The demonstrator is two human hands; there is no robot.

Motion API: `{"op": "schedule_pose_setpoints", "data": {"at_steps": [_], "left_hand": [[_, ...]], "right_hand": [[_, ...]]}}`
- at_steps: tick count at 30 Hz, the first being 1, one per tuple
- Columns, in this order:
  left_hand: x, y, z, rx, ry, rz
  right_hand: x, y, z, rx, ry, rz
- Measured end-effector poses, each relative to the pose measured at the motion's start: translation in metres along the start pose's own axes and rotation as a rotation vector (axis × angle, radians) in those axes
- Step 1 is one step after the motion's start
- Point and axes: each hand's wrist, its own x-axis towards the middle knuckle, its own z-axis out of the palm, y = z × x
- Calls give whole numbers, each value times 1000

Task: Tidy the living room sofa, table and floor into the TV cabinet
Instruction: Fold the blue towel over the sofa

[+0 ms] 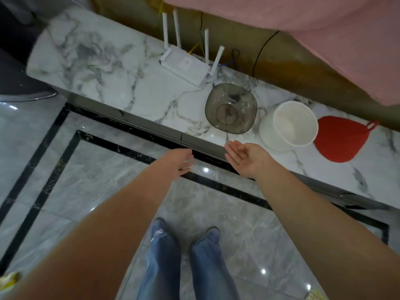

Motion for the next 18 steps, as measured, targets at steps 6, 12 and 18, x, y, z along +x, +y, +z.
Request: {"op": "schedule_pose_setpoints", "data": {"at_steps": [6,12,18], "left_hand": [[-113,18,-19,-49,-19,85],[-199,1,-30,-126,50,150],[-267,-49,-55,-212,232,209]], "right_hand": [[-86,3,48,-154,-102,-57],[-158,35,64,-331,-228,-31],[-216,78,63,-529,-314,49]]}}
